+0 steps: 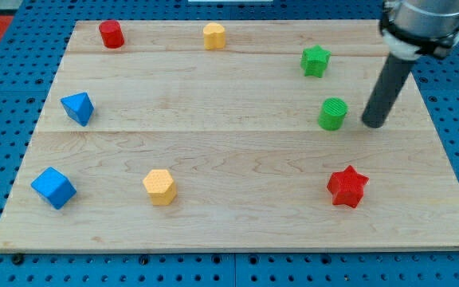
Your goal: Push the green circle left below the green star
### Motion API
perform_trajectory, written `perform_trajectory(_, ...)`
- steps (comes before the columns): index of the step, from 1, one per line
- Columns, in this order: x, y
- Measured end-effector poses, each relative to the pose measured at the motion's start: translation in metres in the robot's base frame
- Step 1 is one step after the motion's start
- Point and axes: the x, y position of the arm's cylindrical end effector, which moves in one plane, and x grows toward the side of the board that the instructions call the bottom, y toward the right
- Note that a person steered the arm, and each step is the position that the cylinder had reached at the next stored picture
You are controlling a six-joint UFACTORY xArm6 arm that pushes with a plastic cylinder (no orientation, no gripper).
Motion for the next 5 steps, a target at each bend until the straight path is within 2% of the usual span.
perform_trajectory(1, 0.000, -0.055)
perform_trajectory(3, -0.076, -0.052)
perform_trajectory(4, -0.065, -0.052)
perform_trajectory(5, -0.053, -0.085)
